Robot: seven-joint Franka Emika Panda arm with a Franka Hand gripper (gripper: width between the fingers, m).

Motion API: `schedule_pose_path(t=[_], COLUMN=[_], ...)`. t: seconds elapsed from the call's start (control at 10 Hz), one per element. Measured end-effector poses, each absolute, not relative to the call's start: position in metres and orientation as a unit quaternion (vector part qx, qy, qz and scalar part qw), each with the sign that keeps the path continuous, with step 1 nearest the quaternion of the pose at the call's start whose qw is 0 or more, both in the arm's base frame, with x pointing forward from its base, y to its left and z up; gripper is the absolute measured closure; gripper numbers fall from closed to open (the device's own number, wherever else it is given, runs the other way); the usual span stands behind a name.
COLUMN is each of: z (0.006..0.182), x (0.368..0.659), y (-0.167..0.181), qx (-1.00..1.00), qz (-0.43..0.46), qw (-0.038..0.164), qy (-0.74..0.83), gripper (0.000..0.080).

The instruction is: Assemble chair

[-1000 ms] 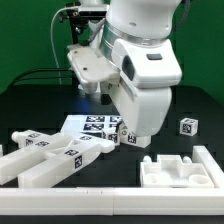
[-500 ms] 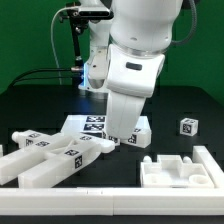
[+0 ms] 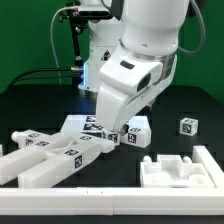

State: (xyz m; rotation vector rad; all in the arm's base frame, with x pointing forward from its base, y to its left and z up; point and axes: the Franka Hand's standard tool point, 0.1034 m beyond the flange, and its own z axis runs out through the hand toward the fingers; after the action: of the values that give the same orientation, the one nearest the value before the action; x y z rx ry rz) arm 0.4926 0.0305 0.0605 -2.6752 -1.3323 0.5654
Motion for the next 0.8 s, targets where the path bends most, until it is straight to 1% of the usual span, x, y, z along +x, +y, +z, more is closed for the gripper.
schedule_pose_path(t=[0.2,0.3,0.4,0.5,0.6,0.8], z=[0.06,0.062,0.065,0.066,0.063,0.059], x=[0.491,0.485,0.489,0.486,0.477,0.47], y=[0.031,0.035,0.048,0.061,0.069,0.076], qx=[-0.877,-0.869,-0.859,-0.848,-0.835,-0.819], qz=[0.19,0.224,0.228,0.235,0.259,0.302], qw=[0.049,0.031,-0.016,-0.039,-0.052,-0.054], qy=[-0.438,-0.44,-0.459,-0.473,-0.483,-0.485], gripper=[0.0151,0.0151,0.0151,0.0151,0.0151,0.0151])
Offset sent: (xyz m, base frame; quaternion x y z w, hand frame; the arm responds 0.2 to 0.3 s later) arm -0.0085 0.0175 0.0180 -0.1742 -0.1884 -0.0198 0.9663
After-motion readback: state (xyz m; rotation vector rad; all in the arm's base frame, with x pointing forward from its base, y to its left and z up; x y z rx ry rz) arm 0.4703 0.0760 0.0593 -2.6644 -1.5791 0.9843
